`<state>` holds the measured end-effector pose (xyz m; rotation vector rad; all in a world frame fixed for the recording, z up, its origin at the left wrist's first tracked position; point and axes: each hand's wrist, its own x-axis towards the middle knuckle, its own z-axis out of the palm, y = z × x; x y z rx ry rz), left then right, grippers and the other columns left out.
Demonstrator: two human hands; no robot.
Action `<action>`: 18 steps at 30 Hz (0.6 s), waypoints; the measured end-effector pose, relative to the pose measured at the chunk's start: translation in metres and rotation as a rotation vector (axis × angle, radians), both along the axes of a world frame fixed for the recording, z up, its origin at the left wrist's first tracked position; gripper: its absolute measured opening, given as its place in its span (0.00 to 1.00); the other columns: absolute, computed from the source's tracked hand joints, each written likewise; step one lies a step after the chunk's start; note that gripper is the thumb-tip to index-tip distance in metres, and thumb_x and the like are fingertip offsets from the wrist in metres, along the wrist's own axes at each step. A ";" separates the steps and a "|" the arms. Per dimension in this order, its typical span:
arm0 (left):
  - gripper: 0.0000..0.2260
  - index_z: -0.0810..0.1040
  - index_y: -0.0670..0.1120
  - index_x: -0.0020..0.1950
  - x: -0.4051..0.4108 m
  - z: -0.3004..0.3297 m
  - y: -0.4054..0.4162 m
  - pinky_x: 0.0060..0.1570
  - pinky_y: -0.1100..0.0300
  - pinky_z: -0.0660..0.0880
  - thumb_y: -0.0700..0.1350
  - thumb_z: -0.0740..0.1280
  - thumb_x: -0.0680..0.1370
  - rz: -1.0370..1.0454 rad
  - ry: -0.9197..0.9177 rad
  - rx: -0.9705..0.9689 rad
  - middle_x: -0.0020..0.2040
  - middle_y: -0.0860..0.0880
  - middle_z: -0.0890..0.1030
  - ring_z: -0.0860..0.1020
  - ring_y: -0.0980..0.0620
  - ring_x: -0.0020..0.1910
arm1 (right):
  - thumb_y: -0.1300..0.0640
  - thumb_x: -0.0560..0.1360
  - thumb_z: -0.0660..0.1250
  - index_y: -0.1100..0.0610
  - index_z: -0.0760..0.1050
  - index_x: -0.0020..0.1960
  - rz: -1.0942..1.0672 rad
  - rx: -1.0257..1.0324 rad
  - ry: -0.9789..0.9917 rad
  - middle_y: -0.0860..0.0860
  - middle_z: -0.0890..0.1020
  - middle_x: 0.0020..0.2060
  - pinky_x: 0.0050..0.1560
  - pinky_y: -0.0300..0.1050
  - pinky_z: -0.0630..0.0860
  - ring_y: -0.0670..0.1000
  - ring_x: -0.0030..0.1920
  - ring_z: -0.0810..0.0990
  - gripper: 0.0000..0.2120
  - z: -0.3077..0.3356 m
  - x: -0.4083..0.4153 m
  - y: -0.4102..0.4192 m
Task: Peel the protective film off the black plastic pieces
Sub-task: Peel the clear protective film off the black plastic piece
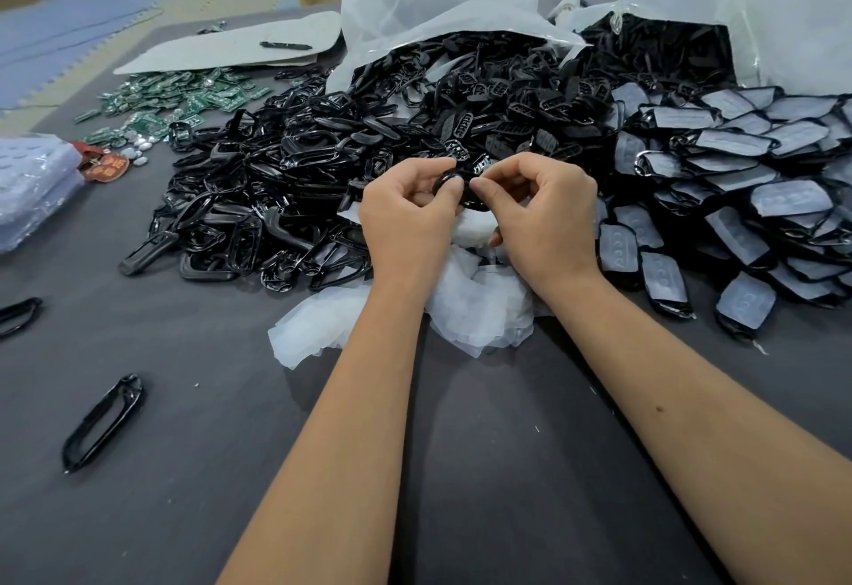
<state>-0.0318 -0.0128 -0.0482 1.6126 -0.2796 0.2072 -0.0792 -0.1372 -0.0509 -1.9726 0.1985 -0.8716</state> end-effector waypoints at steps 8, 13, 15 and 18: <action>0.07 0.86 0.41 0.51 0.003 0.000 0.004 0.42 0.59 0.82 0.31 0.74 0.75 -0.057 0.093 -0.147 0.40 0.44 0.86 0.85 0.51 0.37 | 0.51 0.74 0.79 0.58 0.80 0.46 -0.057 0.088 -0.014 0.50 0.83 0.37 0.37 0.49 0.81 0.52 0.35 0.83 0.12 -0.002 0.003 -0.002; 0.06 0.84 0.39 0.52 0.004 0.001 0.004 0.41 0.60 0.81 0.31 0.74 0.76 -0.054 0.116 -0.214 0.38 0.46 0.84 0.83 0.54 0.36 | 0.54 0.76 0.78 0.58 0.82 0.48 0.173 0.338 0.065 0.51 0.85 0.35 0.28 0.47 0.80 0.50 0.33 0.84 0.08 -0.004 0.005 -0.006; 0.06 0.84 0.41 0.50 0.004 0.002 0.005 0.41 0.61 0.81 0.31 0.73 0.76 -0.097 0.119 -0.210 0.37 0.48 0.85 0.83 0.54 0.36 | 0.58 0.75 0.78 0.60 0.83 0.48 0.187 0.377 0.058 0.50 0.85 0.33 0.26 0.43 0.78 0.48 0.31 0.83 0.07 -0.004 0.005 -0.007; 0.07 0.83 0.42 0.49 0.003 0.002 0.007 0.41 0.63 0.80 0.31 0.73 0.76 -0.167 0.123 -0.202 0.35 0.51 0.85 0.83 0.55 0.36 | 0.61 0.74 0.78 0.64 0.83 0.49 0.173 0.442 0.054 0.52 0.84 0.31 0.27 0.41 0.77 0.49 0.28 0.80 0.08 -0.004 0.005 -0.009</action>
